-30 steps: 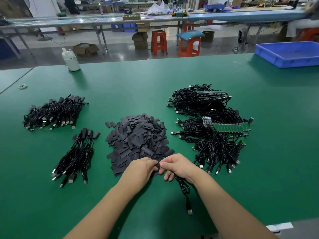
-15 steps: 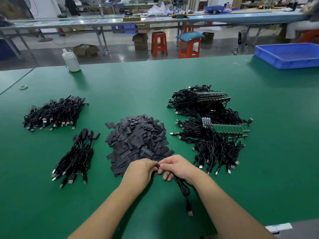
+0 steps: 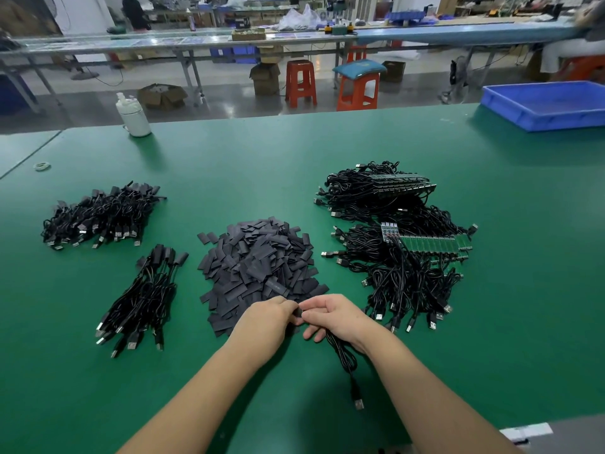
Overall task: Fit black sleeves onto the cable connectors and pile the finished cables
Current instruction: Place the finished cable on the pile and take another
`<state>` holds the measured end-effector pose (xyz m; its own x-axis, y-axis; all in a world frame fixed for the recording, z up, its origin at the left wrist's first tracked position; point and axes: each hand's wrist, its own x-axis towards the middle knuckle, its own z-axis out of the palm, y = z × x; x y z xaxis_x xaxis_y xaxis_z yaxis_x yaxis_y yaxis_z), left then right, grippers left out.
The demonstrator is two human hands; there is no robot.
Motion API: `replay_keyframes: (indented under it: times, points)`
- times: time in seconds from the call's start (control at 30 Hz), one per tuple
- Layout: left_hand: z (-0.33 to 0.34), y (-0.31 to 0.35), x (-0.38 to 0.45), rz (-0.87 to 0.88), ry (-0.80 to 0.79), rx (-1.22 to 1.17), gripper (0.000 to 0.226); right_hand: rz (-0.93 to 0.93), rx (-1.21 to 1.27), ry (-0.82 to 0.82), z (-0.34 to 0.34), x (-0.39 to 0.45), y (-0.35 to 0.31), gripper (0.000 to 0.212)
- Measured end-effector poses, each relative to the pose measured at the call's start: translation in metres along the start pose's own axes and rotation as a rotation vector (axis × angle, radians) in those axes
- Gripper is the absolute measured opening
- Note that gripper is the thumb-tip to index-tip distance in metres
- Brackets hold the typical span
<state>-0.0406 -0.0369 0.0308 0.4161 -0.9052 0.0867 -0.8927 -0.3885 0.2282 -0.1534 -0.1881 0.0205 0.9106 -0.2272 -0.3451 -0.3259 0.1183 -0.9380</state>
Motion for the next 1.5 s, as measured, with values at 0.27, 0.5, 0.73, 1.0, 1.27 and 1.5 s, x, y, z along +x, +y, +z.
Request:
replay_keyframes:
  times: [0.27, 0.5, 0.73, 1.0, 1.27, 1.5]
  points:
    - [0.006, -0.003, 0.002, -0.038, 0.012, -0.004, 0.023, -0.046, 0.124, 0.117, -0.002, -0.002, 0.006, 0.016]
    - [0.006, -0.002, 0.003, 0.014, 0.001, 0.007, 0.023, -0.041, 0.128, 0.136, -0.001, -0.004, 0.002, 0.014]
    - [0.004, 0.003, 0.003, -0.011, 0.018, 0.016, 0.019, -0.033, 0.17, 0.17, 0.0, -0.002, 0.004, 0.01]
    - [0.003, 0.005, 0.005, -0.002, -0.027, 0.061, 0.02, -0.036, 0.204, 0.195, 0.002, -0.001, 0.008, 0.007]
    - [-0.002, 0.012, 0.004, 0.008, -0.057, 0.113, 0.022, -0.046, 0.22, 0.187, 0.001, -0.006, 0.003, 0.007]
    - [-0.015, 0.021, 0.001, 0.135, 0.081, 0.093, 0.034, -0.045, 0.211, 0.169, 0.002, -0.007, 0.0, 0.009]
